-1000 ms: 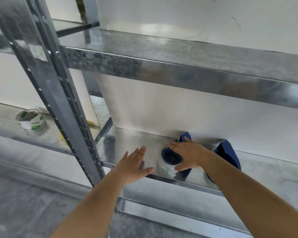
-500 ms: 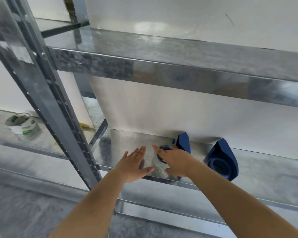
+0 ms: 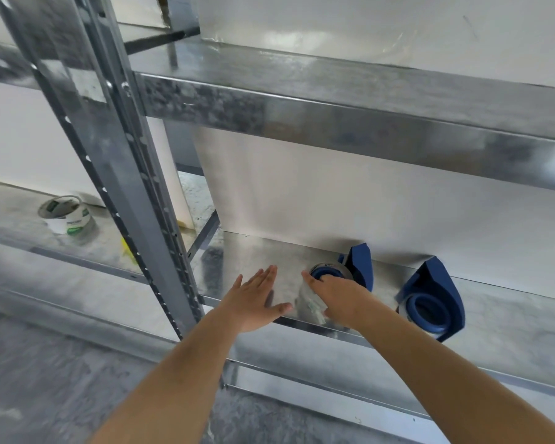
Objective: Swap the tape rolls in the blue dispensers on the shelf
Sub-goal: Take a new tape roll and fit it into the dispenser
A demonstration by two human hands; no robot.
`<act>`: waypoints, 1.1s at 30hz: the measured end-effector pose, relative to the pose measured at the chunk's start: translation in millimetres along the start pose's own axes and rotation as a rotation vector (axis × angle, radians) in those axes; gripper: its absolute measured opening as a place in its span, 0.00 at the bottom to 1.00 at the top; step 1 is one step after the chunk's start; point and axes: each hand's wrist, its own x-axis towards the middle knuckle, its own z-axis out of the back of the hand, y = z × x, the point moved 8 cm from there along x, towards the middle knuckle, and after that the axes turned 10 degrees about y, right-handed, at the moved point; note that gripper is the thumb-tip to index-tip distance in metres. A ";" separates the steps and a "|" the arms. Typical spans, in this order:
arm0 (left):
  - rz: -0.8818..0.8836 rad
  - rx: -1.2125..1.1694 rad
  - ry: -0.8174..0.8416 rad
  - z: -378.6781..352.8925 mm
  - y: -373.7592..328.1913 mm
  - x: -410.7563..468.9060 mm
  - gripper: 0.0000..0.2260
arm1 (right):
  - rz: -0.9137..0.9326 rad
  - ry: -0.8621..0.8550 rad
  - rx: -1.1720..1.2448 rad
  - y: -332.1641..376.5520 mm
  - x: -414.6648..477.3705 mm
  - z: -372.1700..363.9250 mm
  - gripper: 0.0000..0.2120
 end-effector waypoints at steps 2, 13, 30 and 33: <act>-0.007 -0.008 -0.007 2.4 -0.5 -2.5 0.39 | -0.010 0.014 0.024 1.2 -0.7 2.6 0.43; -0.126 -0.595 -0.031 29.0 -31.7 -11.6 0.39 | 0.043 -0.389 0.977 -62.5 -35.9 35.1 0.39; -0.523 -0.806 -0.140 75.1 -110.1 -43.0 0.48 | 0.351 -0.670 1.712 -34.9 -122.0 29.0 0.36; -0.520 -0.836 -0.151 76.5 -112.7 -45.9 0.48 | 0.403 -0.639 1.740 -31.7 -123.5 23.6 0.35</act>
